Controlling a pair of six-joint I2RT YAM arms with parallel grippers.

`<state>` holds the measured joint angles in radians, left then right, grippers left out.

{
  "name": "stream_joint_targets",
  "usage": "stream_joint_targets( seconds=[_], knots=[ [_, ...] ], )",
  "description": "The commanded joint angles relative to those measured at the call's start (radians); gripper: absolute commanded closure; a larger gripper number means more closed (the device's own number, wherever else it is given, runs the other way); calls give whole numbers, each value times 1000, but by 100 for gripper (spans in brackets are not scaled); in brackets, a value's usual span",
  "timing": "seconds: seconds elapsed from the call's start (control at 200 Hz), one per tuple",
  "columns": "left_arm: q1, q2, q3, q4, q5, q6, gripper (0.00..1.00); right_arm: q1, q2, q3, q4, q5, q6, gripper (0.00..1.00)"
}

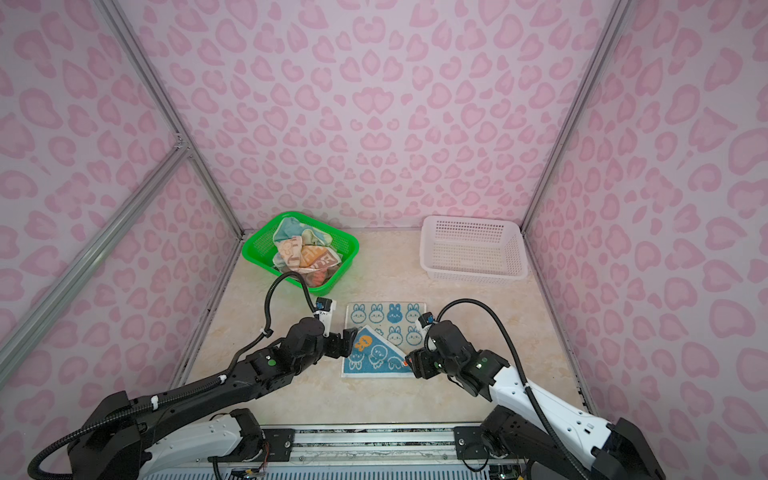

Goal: Fold and stack the towels

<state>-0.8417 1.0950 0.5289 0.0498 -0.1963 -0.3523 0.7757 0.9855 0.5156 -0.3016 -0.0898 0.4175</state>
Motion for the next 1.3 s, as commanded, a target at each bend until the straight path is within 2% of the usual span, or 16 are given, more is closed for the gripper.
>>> stream_joint_targets(
  seconds=[0.0, 0.145, 0.29, 0.46, 0.73, 0.95, 1.295],
  knots=[
    [18, -20, 26, 1, -55, -28, 2, 1, 135, 54, 127, -47, -52, 24],
    [54, -56, 27, -21, -66, -52, 2, 5, 338, 141, 241, -107, -84, 24],
    [88, -110, 18, -57, -70, -59, 2, 5, 520, 244, 255, -167, -119, 25],
    [100, -161, 7, -91, -84, -47, 2, 5, 646, 291, 284, -188, -138, 27],
    [105, -182, 3, -110, -101, -38, 2, 25, 677, 295, 299, -265, -158, 33],
    [105, -181, 6, -115, -97, -40, 2, 92, 666, 297, 291, -372, -206, 36],
    [104, -190, 12, -151, -120, -47, 1, 198, 652, 299, 208, -448, -269, 37]
  ],
)
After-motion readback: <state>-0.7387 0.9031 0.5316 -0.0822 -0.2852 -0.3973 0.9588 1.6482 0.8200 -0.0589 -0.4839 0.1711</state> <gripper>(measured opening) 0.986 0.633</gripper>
